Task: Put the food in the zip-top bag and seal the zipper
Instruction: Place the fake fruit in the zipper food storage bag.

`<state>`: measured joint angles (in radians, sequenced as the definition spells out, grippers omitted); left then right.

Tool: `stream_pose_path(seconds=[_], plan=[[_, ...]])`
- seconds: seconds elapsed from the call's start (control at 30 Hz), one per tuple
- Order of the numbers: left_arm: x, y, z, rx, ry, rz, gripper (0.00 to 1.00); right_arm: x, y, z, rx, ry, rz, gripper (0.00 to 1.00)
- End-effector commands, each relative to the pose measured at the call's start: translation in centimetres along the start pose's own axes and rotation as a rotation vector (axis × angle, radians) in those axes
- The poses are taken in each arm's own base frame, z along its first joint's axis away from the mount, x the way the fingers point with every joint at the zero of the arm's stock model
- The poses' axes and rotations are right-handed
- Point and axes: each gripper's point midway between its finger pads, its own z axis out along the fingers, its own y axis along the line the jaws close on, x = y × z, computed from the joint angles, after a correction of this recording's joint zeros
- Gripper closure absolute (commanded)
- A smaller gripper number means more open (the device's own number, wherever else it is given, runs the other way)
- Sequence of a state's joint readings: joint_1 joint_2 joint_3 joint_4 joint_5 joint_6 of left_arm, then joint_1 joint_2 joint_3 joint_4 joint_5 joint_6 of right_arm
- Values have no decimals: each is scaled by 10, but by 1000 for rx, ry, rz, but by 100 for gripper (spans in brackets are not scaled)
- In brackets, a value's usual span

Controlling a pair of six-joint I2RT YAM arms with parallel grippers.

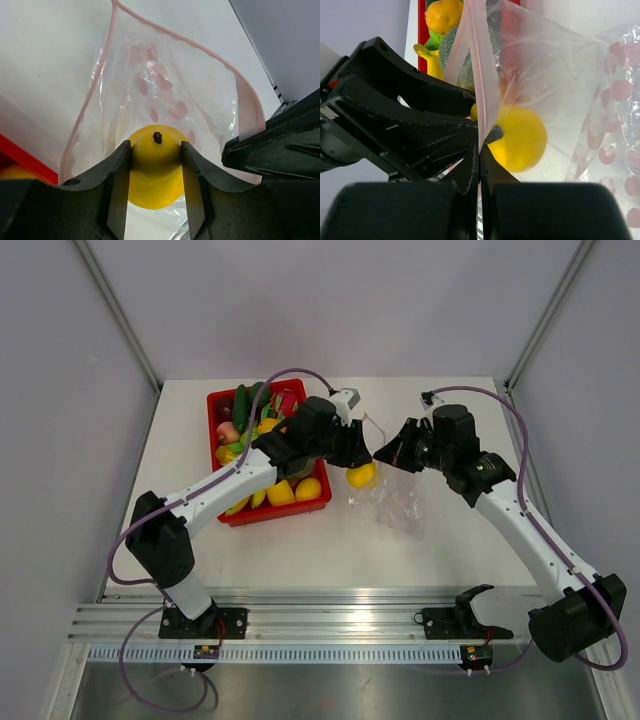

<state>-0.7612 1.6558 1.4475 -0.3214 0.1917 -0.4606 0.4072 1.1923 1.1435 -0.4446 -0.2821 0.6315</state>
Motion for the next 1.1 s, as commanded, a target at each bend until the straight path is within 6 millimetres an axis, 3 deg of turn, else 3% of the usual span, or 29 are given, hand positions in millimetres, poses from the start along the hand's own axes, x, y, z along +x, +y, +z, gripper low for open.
stream_pose_path(seconds=[0.0,0.03,0.13,0.23,0.33,0.47,0.5,0.63,0.73,0.87,0.93,1.07], plan=[[-27,-18,-6,48,-61,25,59,5,3,-5,-3,6,19,100],[-26,-20,-8,54,-56,28,37,4,0,-5,12,0,19,100],[-32,-28,-26,70,-71,54,14,7,-8,-4,45,-5,30,100],[-41,-34,-49,63,-84,90,3,9,-14,-3,66,-6,42,100],[-53,-32,-73,14,-111,124,3,9,-16,-3,73,-10,42,100],[-70,1,-103,-129,-183,85,12,9,-17,-3,79,-9,38,100],[-80,20,-117,-173,-223,47,15,8,-16,-4,81,-12,35,100],[-73,94,-139,-393,-224,-114,25,7,-16,-7,86,-15,23,100],[-52,149,-154,-654,-168,-125,25,8,-17,-9,91,-14,21,100],[-15,195,-164,-845,-54,-154,22,8,-18,-10,95,-13,15,100],[-9,203,-159,-843,-45,-163,21,7,-18,-10,94,-14,14,100],[-18,209,-143,-817,-60,-181,22,8,-17,-8,91,-4,8,100]])
